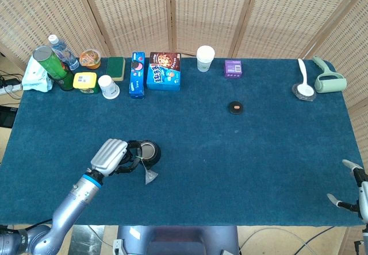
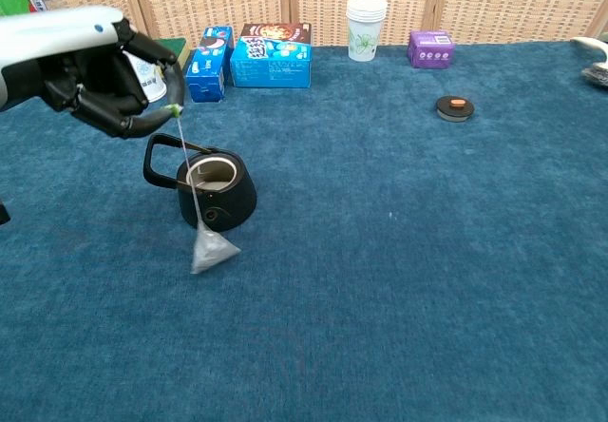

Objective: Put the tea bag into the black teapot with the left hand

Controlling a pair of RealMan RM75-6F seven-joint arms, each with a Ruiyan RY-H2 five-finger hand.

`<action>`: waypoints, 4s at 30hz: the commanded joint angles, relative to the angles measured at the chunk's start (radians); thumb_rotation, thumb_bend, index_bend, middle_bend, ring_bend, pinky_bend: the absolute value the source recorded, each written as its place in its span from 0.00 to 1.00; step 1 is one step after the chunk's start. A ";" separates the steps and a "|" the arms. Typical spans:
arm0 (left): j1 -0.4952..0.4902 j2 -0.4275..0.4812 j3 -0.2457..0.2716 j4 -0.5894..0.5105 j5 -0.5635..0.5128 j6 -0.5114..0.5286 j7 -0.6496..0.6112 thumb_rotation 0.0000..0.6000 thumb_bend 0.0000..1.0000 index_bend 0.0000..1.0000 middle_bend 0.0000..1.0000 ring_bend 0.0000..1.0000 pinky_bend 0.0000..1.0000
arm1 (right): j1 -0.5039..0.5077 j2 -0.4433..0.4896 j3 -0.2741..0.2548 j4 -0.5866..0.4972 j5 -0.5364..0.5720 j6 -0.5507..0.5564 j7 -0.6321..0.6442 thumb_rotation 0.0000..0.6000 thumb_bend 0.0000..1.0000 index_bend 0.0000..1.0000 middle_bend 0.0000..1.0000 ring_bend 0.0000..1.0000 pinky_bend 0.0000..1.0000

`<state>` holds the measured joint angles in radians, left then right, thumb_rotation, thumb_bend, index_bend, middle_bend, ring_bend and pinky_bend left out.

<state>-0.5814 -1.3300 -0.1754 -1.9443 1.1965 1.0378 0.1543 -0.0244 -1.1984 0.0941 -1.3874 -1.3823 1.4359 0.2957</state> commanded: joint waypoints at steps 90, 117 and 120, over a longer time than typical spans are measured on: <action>-0.439 0.045 0.045 -0.017 -0.446 -0.288 0.327 1.00 0.57 0.04 1.00 1.00 1.00 | -0.020 -0.016 -0.012 0.083 0.010 -0.027 0.107 1.00 0.09 0.18 0.22 0.31 0.24; -0.795 0.398 0.227 -0.026 -0.687 -0.733 0.126 1.00 1.00 0.00 1.00 1.00 1.00 | 0.000 -0.039 -0.026 0.132 -0.026 -0.057 0.169 1.00 0.09 0.18 0.22 0.32 0.25; -0.819 0.398 0.274 -0.014 -0.700 -0.728 0.100 1.00 1.00 0.00 1.00 1.00 1.00 | 0.002 -0.041 -0.028 0.138 -0.028 -0.062 0.175 1.00 0.09 0.18 0.22 0.32 0.25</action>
<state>-1.3832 -0.9335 0.0734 -1.9682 0.5070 0.3100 0.2718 -0.0227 -1.2385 0.0671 -1.2506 -1.4095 1.3751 0.4704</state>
